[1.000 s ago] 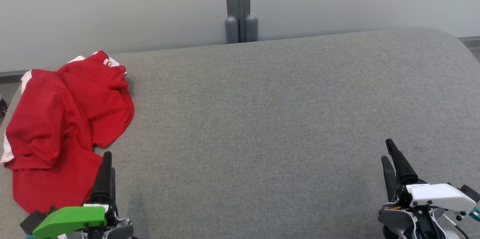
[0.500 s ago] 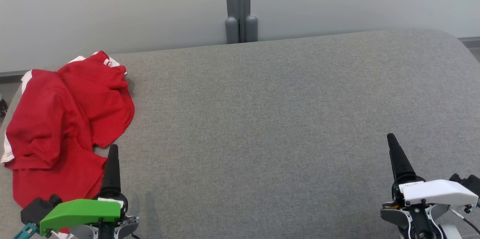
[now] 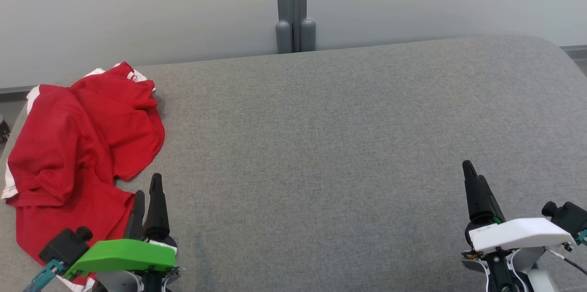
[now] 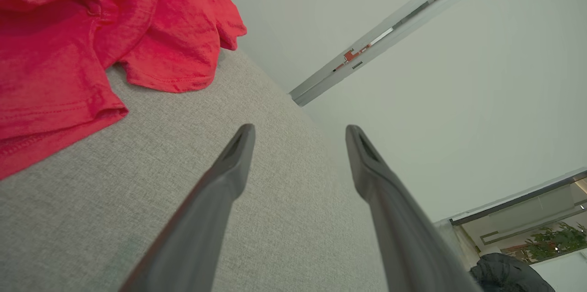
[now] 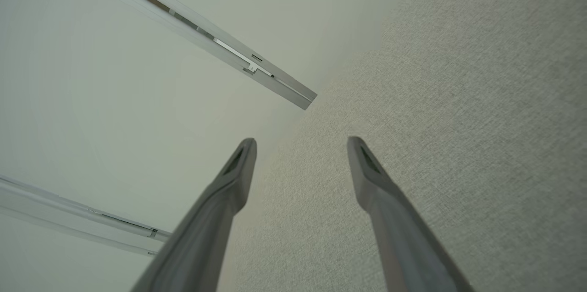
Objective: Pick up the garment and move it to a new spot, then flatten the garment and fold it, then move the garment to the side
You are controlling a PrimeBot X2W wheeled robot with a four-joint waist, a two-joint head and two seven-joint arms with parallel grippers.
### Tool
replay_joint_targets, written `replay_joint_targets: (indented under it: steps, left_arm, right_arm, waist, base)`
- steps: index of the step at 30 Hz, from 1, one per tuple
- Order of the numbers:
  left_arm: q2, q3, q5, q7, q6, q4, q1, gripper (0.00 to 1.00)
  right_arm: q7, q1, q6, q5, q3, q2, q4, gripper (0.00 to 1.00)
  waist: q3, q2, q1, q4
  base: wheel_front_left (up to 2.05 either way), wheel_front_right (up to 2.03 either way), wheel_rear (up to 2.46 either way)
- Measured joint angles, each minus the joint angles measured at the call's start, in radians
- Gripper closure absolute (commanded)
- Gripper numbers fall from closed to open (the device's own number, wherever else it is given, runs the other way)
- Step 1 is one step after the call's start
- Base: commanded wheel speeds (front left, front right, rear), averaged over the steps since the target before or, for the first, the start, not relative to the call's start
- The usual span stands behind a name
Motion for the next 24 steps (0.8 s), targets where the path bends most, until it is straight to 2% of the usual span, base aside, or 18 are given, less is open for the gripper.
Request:
replay_joint_targets:
  steps: [15,24]
  left_arm:
    - [0.001,-0.037,0.289,-0.049,0.025,0.005,0.017,0.00]
    - [0.002,-0.041,0.402,-0.072,0.043,0.021,0.025,0.00]
  right_arm:
    - [-0.046,0.001,0.000,-0.238,0.017,-0.001,0.005,0.00]
    - [-0.071,0.004,0.000,-0.372,0.033,-0.002,-0.001,0.00]
  waist:
    - [-0.001,0.0000,0.0000,0.000]
    - [-0.002,0.0000,0.0000,0.002]
  base:
    - [0.00,0.00,0.00]
    - [0.00,0.00,0.00]
